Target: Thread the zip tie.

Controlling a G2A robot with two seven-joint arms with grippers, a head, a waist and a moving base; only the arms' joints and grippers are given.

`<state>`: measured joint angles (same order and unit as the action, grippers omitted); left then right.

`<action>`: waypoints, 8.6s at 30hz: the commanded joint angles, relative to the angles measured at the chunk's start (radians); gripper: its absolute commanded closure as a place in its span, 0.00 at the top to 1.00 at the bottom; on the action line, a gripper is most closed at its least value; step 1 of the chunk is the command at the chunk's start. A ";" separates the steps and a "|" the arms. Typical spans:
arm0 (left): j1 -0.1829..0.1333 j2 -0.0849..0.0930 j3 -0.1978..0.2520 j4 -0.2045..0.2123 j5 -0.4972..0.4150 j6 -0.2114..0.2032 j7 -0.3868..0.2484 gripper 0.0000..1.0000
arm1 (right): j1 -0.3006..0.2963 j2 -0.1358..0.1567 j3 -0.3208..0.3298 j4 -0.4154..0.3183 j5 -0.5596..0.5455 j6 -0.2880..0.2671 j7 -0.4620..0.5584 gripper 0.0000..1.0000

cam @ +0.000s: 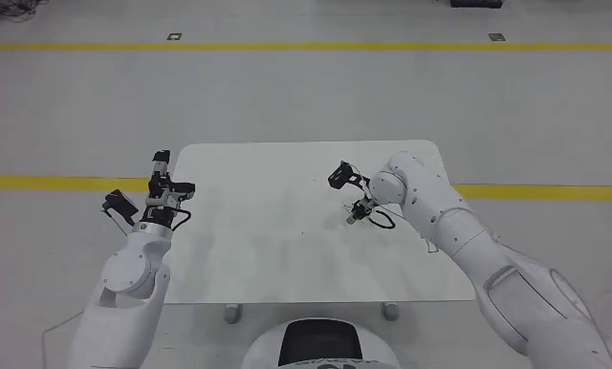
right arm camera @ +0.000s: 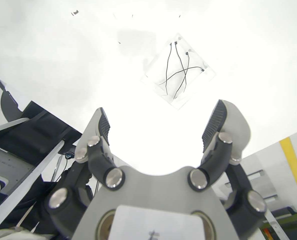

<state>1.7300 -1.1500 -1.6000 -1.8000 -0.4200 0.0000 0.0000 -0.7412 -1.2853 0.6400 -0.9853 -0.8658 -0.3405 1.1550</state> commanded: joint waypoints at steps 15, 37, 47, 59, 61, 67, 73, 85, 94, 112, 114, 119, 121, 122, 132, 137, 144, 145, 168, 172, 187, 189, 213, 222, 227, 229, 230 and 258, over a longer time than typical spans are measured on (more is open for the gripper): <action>0.000 0.000 0.000 0.000 0.000 0.000 0.000 1.00 | 0.016 -0.009 -0.067 0.079 0.027 0.000 -0.110 1.00; 0.000 0.000 0.000 0.000 0.000 0.000 0.000 1.00 | 0.006 -0.020 -0.080 0.097 -0.016 0.027 -0.154 1.00; 0.000 0.000 0.000 0.000 0.000 0.000 0.000 1.00 | -0.008 -0.018 -0.068 0.086 -0.048 0.038 -0.144 1.00; 0.000 0.000 0.000 0.000 0.000 0.000 0.000 1.00 | -0.005 -0.030 -0.061 0.100 -0.055 0.026 -0.140 1.00; 0.000 0.000 0.000 0.000 0.000 0.000 0.000 1.00 | -0.003 -0.033 -0.063 0.104 -0.059 0.023 -0.135 1.00; 0.000 0.000 0.000 0.000 0.000 0.000 0.000 1.00 | -0.002 -0.034 -0.064 0.106 -0.061 0.024 -0.135 1.00; 0.000 0.000 0.000 0.000 0.000 0.000 0.000 1.00 | -0.012 -0.032 -0.063 0.104 -0.078 0.030 -0.160 1.00; 0.000 0.000 0.000 0.000 0.000 0.000 0.000 1.00 | -0.010 -0.044 -0.065 0.131 -0.113 0.015 -0.172 0.40; 0.000 0.000 0.000 0.000 0.000 0.000 0.000 1.00 | 0.001 -0.063 -0.069 0.190 -0.119 0.004 -0.209 0.25; 0.000 0.000 0.000 0.000 0.000 0.000 0.000 1.00 | 0.036 -0.133 -0.138 0.340 -0.125 0.000 -0.329 0.18; 0.000 0.000 0.000 0.000 0.000 0.000 0.000 1.00 | 0.041 -0.145 -0.149 0.368 -0.120 0.000 -0.343 0.19; 0.000 0.000 0.000 0.000 0.000 0.000 0.000 1.00 | 0.051 -0.171 -0.175 0.432 -0.101 0.000 -0.374 0.19; 0.000 0.000 0.000 0.000 0.000 0.000 0.000 1.00 | 0.056 -0.181 -0.185 0.455 -0.092 0.000 -0.386 0.18; 0.000 0.000 0.000 0.000 0.000 0.000 0.000 1.00 | 0.057 -0.185 -0.190 0.463 -0.088 0.000 -0.392 0.17; 0.000 0.000 0.000 0.000 0.000 0.000 0.000 1.00 | 0.077 -0.218 -0.240 0.538 -0.059 0.000 -0.435 0.15; 0.000 0.000 0.000 0.000 0.000 0.000 0.000 1.00 | 0.084 -0.229 -0.262 0.567 -0.045 0.000 -0.452 0.11; 0.000 0.000 0.000 0.000 0.000 0.000 0.000 1.00 | 0.089 -0.241 -0.287 0.598 -0.019 0.000 -0.478 0.13; 0.000 0.000 0.000 0.000 0.000 0.000 0.000 1.00 | 0.090 -0.242 -0.290 0.601 -0.015 0.000 -0.481 0.13; 0.000 0.000 0.000 0.000 0.000 0.000 0.000 1.00 | 0.102 -0.256 -0.359 0.655 0.062 0.000 -0.519 0.14; 0.000 0.000 0.000 0.000 0.000 0.000 0.000 1.00 | 0.103 -0.258 -0.370 0.657 0.074 0.000 -0.517 0.11; 0.000 0.000 0.000 0.000 0.000 0.000 0.000 1.00 | 0.109 -0.260 -0.411 0.656 0.135 0.000 -0.486 0.13; 0.000 0.000 0.000 0.000 0.000 0.000 0.000 1.00 | 0.112 -0.260 -0.417 0.656 0.142 0.000 -0.488 0.13; 0.000 0.000 0.000 0.000 0.000 0.000 0.000 1.00 | 0.122 -0.264 -0.470 0.667 0.192 0.000 -0.483 0.05; 0.000 0.000 0.000 0.000 0.000 0.000 0.000 1.00 | 0.124 -0.268 -0.470 0.678 0.192 0.000 -0.475 0.00; 0.000 0.000 0.000 0.000 0.000 0.000 0.000 1.00 | 0.127 -0.268 -0.470 0.677 0.189 0.000 -0.479 0.00; 0.000 0.000 0.000 0.000 0.000 0.000 0.000 1.00 | 0.127 -0.268 -0.470 0.675 0.185 0.000 -0.484 0.00; 0.000 0.000 0.000 0.000 0.000 0.000 0.000 1.00 | 0.127 -0.268 -0.470 0.674 0.183 0.000 -0.485 0.00; 0.000 0.000 0.000 0.000 0.000 0.000 0.000 1.00 | 0.117 -0.263 -0.470 0.665 0.180 0.000 -0.489 0.14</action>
<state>1.7300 -1.1500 -1.6000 -1.8000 -0.4200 0.0000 0.0000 -0.6245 -1.5484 0.1700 -0.3209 -0.6863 -0.3400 0.6650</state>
